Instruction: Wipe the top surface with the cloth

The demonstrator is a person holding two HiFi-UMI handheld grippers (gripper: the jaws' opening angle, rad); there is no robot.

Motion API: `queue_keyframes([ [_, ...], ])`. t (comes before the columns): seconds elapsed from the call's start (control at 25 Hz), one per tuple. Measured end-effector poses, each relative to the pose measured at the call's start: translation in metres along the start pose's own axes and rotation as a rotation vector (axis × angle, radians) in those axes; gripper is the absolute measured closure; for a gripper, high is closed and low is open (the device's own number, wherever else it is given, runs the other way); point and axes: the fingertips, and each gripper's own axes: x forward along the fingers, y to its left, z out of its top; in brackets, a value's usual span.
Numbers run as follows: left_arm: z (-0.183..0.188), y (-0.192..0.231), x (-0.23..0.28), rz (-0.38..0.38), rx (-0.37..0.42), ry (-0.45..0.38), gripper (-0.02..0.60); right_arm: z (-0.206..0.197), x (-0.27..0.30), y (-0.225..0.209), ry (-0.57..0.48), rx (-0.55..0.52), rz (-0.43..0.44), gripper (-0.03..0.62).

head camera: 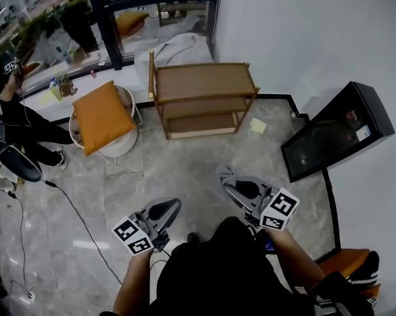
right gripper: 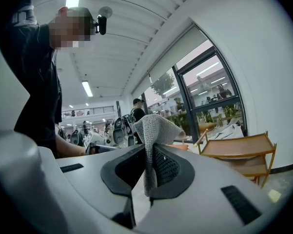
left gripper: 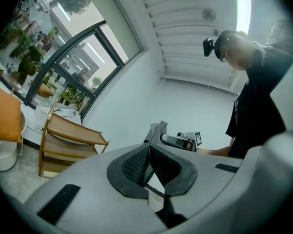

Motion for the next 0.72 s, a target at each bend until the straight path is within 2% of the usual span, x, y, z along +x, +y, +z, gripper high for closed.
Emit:
queue_keyframes([
  [0.12,0.001,0.017,0.002,0.008,-0.003,0.011,0.569,0.002,0.011,-0.012,0.000,0.019,-0.002,0.556],
  [0.24,0.008,0.039,0.014,0.040,0.025,0.027,0.569,-0.002,0.023,-0.037,0.015,0.041,-0.015,0.556],
  [0.44,0.034,0.093,0.052,0.092,0.080,0.076,0.569,-0.007,0.065,-0.108,0.015,0.082,0.003,0.556],
  [0.6,0.059,0.149,0.082,0.147,0.088,0.116,0.569,-0.015,0.115,-0.163,0.074,0.080,0.050,0.556],
  [0.72,0.082,0.194,0.103,0.204,0.106,0.167,0.569,-0.007,0.154,-0.203,0.132,0.031,0.085,0.556],
])
